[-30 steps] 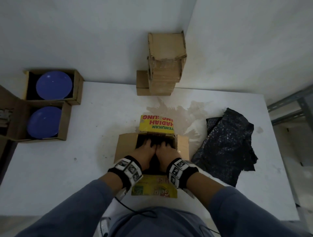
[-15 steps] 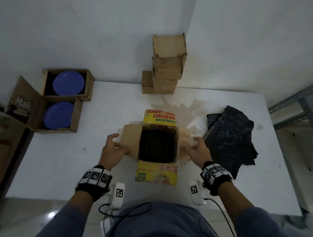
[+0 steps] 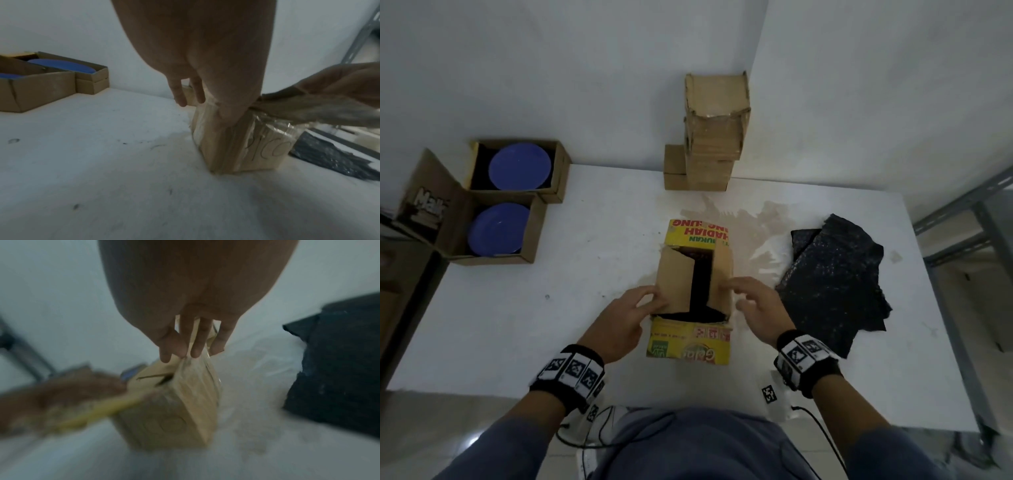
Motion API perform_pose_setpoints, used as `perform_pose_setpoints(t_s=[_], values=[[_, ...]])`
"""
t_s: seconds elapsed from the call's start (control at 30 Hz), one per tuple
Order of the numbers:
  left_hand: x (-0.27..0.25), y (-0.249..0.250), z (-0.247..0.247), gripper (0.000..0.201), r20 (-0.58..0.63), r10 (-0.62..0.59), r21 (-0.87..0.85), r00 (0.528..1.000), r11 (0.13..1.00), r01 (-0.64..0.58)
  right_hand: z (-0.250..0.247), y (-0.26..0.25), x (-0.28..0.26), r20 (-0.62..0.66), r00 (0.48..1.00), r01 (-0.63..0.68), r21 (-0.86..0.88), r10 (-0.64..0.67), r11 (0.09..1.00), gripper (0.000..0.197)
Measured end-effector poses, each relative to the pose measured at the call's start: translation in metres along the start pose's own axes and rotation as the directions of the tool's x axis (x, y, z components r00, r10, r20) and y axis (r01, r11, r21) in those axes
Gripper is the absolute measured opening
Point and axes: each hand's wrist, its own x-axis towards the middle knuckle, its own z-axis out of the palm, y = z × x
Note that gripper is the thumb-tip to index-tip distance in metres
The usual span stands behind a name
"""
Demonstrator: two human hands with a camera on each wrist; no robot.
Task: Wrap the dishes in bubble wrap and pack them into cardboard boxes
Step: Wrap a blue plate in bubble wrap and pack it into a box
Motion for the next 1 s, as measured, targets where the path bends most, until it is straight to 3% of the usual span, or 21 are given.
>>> perform_pose_setpoints(t_s=[0.07,0.1,0.27,0.37,0.43,0.57,0.67,0.77,0.83,0.9,0.97,1.0], values=[[-0.003,-0.003,0.002,0.078,0.015,0.022,-0.009,1.0,1.0,-0.022,0.003,0.01,-0.003,0.164,0.981,0.161,-0.383,-0.105,0.91,0.052],[-0.005,-0.002,0.003,0.074,0.016,0.014,-0.03,1.0,0.999,-0.014,0.005,0.015,-0.005,0.21,0.968,0.221,-0.463,-0.136,0.859,0.056],[-0.005,0.006,0.005,0.044,-0.09,-0.149,-0.29,0.985,0.95,0.117,0.005,0.026,-0.01,0.24,0.954,0.28,-0.509,-0.178,0.814,0.056],[0.001,0.013,0.007,0.013,-0.134,-0.276,-0.444,0.952,0.875,0.192,0.003,0.024,-0.007,0.239,0.958,0.264,-0.516,-0.159,0.815,0.05],[0.005,0.019,0.008,0.009,-0.132,-0.362,-0.525,0.923,0.815,0.245,0.001,0.021,-0.004,0.25,0.956,0.26,-0.487,-0.152,0.834,0.048],[0.019,0.026,0.014,0.029,-0.147,-0.548,-0.615,0.823,0.702,0.358,-0.007,0.017,0.006,0.222,0.969,0.178,-0.342,-0.105,0.923,0.033],[0.027,0.028,0.02,0.04,-0.159,-0.606,-0.646,0.779,0.661,0.383,-0.006,0.02,0.017,0.019,1.0,0.024,-0.085,-0.023,0.996,0.03],[0.029,0.028,0.026,0.046,-0.177,-0.622,-0.651,0.762,0.655,0.383,-0.008,0.012,0.04,-0.179,0.977,-0.115,0.015,0.116,0.993,0.024],[0.028,0.027,0.029,0.048,-0.178,-0.646,-0.672,0.742,0.631,0.388,-0.009,0.014,0.064,-0.178,0.937,-0.286,0.109,0.302,0.952,0.025],[0.027,0.027,0.03,0.048,-0.161,-0.68,-0.713,0.716,0.582,0.392,-0.008,0.018,0.089,-0.094,0.872,-0.448,0.248,0.481,0.859,0.041],[0.026,0.028,0.03,0.048,-0.148,-0.697,-0.739,0.702,0.549,0.39,-0.007,0.017,0.107,-0.014,0.814,-0.516,0.442,0.581,0.734,0.044],[0.026,0.029,0.03,0.047,-0.151,-0.699,-0.744,0.699,0.546,0.386,-0.008,0.013,0.113,0.016,0.809,-0.505,0.529,0.587,0.682,0.04]])
